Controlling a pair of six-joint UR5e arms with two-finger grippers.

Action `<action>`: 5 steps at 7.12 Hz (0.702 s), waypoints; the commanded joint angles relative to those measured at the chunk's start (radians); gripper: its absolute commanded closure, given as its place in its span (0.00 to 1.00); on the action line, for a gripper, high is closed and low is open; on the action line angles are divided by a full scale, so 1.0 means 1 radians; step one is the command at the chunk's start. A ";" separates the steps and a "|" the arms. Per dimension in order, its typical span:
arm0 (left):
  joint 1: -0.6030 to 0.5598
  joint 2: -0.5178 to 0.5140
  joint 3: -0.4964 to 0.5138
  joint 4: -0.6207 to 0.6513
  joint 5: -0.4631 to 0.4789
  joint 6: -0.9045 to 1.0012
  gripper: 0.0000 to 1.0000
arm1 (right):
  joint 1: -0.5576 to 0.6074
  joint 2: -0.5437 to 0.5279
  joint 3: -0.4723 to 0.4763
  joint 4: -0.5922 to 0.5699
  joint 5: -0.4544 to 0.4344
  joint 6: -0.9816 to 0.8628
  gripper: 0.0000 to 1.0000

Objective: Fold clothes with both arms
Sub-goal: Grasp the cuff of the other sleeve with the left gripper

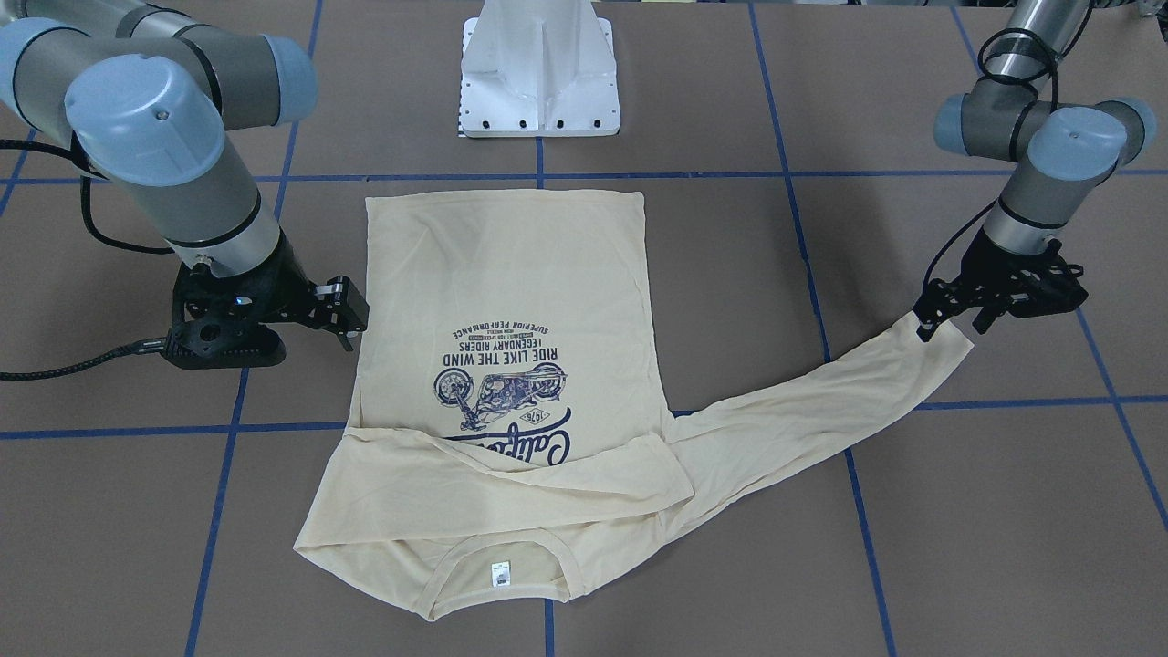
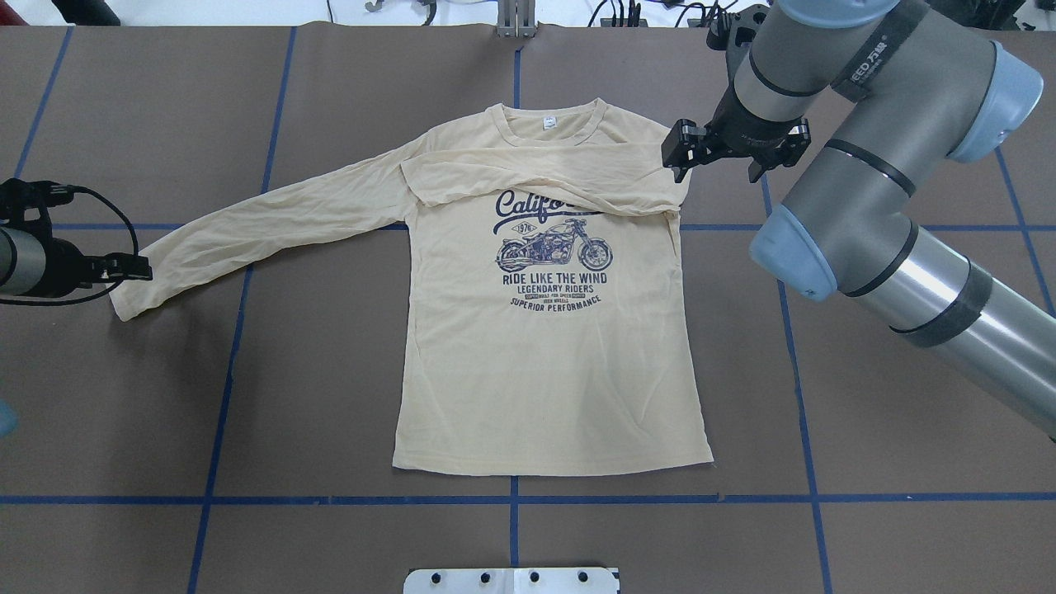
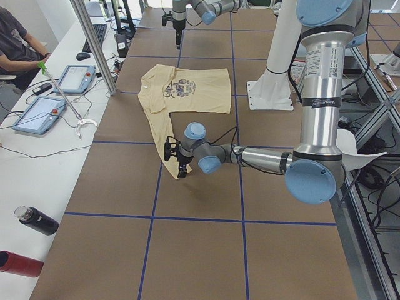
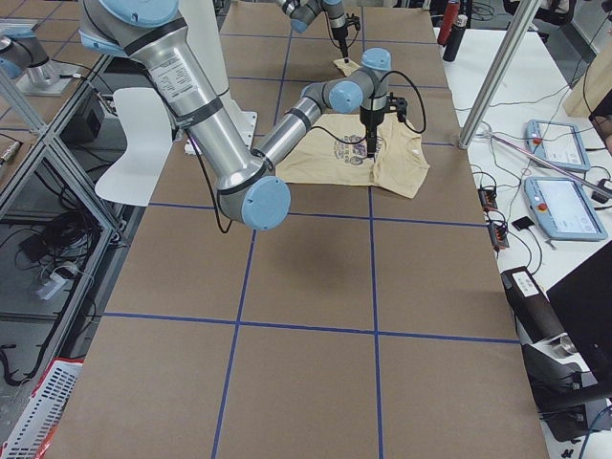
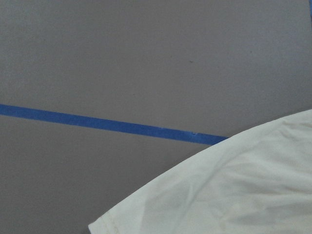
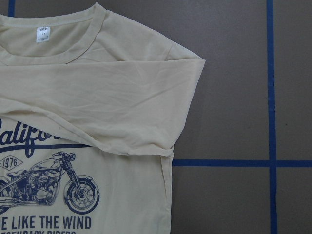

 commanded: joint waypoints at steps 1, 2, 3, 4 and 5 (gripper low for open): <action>0.002 0.001 0.012 0.002 0.001 0.012 0.20 | 0.009 -0.010 0.003 0.000 0.005 -0.006 0.00; 0.002 0.001 0.012 0.002 0.003 0.012 0.28 | 0.012 -0.010 0.003 0.001 0.017 -0.006 0.00; 0.002 0.001 0.012 0.002 0.001 0.012 0.32 | 0.018 -0.010 0.003 0.000 0.028 -0.006 0.00; 0.004 0.002 0.011 0.003 0.001 0.012 0.33 | 0.023 -0.011 0.003 0.001 0.028 -0.006 0.00; 0.004 0.002 0.012 0.003 0.001 0.012 0.33 | 0.023 -0.010 0.003 0.001 0.028 -0.006 0.00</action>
